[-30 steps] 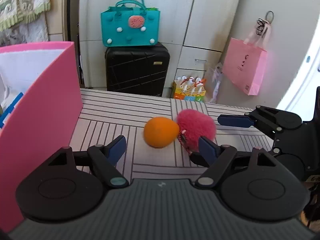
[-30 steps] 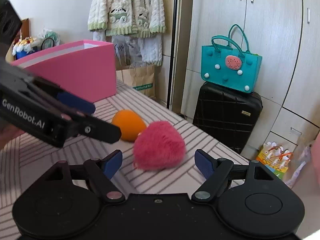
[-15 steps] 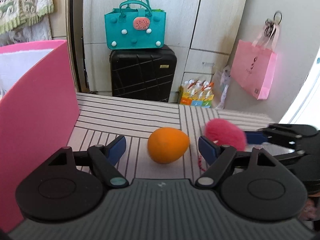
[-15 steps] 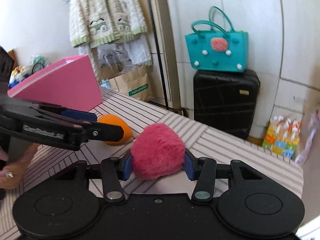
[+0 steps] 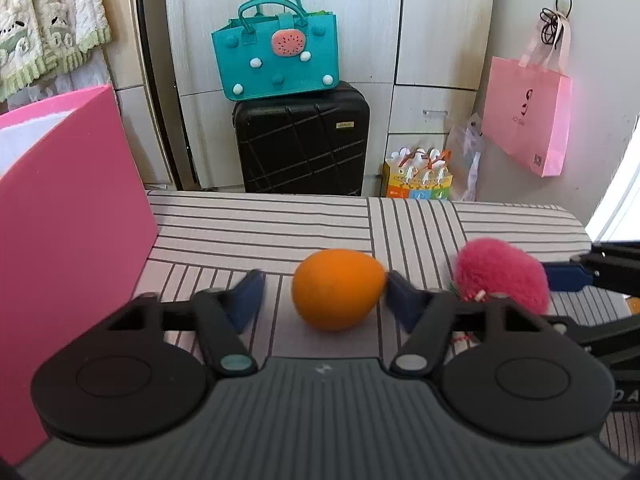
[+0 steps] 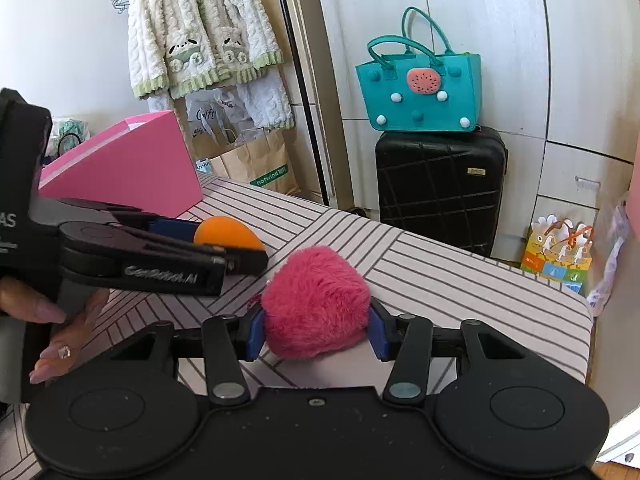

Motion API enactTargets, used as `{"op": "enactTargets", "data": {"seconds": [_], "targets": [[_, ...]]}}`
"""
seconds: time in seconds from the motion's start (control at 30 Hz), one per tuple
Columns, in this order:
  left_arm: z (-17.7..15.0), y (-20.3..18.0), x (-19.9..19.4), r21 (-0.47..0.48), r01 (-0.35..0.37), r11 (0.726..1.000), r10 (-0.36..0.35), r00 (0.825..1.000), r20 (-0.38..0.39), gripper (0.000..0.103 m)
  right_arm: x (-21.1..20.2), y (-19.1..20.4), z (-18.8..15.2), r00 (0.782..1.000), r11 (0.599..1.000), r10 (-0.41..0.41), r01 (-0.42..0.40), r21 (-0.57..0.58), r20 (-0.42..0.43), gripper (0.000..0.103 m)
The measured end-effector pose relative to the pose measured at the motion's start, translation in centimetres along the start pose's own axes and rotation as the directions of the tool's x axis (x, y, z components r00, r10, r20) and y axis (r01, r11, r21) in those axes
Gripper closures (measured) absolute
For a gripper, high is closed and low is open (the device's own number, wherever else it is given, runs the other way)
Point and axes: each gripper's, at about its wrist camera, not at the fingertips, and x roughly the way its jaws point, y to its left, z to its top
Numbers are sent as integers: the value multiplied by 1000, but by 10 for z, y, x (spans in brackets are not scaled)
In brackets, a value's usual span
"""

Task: Organize soft objects
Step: 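Close the right tool on the pink pompom while the left tool closes on the orange ball, then lift the orange ball with the left tool while the right tool carries the pink pompom to the box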

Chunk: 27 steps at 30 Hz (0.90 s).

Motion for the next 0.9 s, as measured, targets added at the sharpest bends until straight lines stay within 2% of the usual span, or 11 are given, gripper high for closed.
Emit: {"op": "enactTargets", "data": {"seconds": [0.07, 0.17, 0.33, 0.6, 0.9], "targets": [[0, 1, 0, -7, 2, 1000, -1, 1000, 15, 60, -2, 0, -2, 1000, 1000, -2, 2, 0, 0, 49], [1, 3, -1, -13, 32, 999, -32, 999, 26, 62, -5, 2, -5, 1000, 1000, -8, 8, 3, -1, 49], [-3, 0, -7, 9, 22, 1000, -22, 999, 24, 63, -9, 7, -5, 1000, 1000, -7, 7, 12, -12, 49], [-12, 8, -27, -52, 93, 994, -95, 995, -33, 63, -20, 26, -7, 1000, 1000, -11, 11, 13, -28, 49], [-25, 19, -60, -76, 148, 986, -154, 986, -70, 63, -40, 53, -12, 997, 1000, -25, 26, 1, -74, 49]]}}
